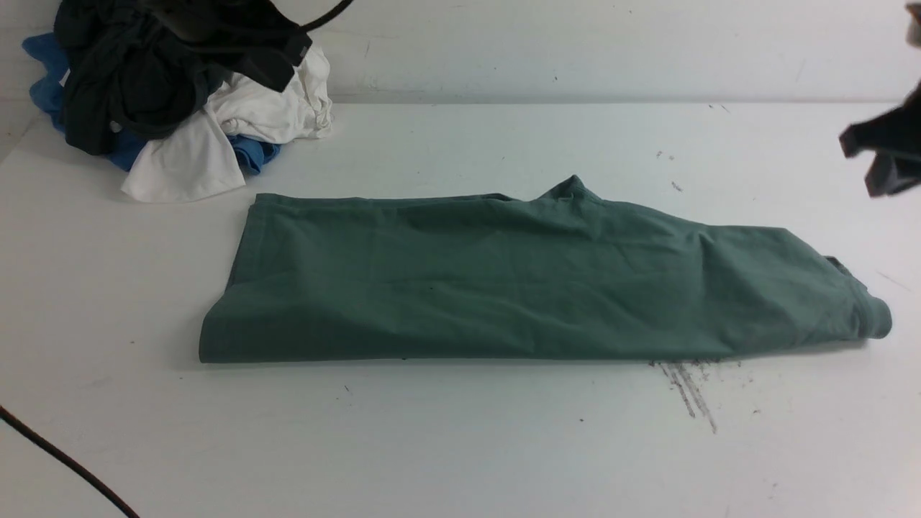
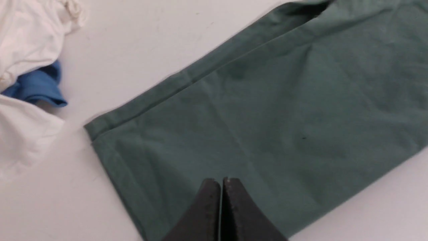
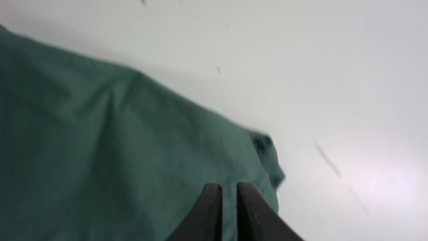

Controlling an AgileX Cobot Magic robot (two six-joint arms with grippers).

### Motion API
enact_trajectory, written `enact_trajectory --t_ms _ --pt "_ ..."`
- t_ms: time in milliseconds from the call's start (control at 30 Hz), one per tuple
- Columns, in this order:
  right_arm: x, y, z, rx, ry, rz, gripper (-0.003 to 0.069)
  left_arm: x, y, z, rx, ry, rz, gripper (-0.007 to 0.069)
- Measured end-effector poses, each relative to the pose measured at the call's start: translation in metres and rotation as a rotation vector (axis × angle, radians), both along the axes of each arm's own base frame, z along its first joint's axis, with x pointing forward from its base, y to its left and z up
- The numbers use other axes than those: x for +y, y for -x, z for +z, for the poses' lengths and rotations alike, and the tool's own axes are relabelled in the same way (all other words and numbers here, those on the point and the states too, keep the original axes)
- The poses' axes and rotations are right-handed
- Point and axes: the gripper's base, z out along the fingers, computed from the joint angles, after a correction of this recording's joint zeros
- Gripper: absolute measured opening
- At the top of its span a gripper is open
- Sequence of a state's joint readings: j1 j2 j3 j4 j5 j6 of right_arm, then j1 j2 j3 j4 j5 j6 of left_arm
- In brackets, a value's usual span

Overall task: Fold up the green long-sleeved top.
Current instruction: Use the right arm to clamp the right edge of the fabric

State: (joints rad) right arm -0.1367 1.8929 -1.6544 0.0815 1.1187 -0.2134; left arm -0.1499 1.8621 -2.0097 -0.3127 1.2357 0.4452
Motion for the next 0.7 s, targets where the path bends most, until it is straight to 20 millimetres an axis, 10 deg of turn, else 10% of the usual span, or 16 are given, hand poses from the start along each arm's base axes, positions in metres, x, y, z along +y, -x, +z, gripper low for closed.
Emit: enact_trajectory --t_ms 167,367,533,700 --pt "-0.030 0.011 -0.077 0.181 -0.069 -0.117 0.0399 -0.006 0.050 0.000 0.051 0.099 -0.123 -0.0007" --pt "-0.032 -0.005 -0.119 0.130 -0.124 -0.196 0.0528 0.003 0.099 0.011 -0.054 0.095 -0.112 -0.0007" --pt "-0.025 -0.014 -0.132 0.107 -0.183 -0.215 0.0455 0.011 0.130 0.022 -0.109 0.058 -0.106 -0.0007" --pt "-0.023 -0.016 -0.128 0.099 -0.173 -0.170 0.0133 0.027 0.170 0.019 -0.098 -0.032 -0.045 -0.0007"
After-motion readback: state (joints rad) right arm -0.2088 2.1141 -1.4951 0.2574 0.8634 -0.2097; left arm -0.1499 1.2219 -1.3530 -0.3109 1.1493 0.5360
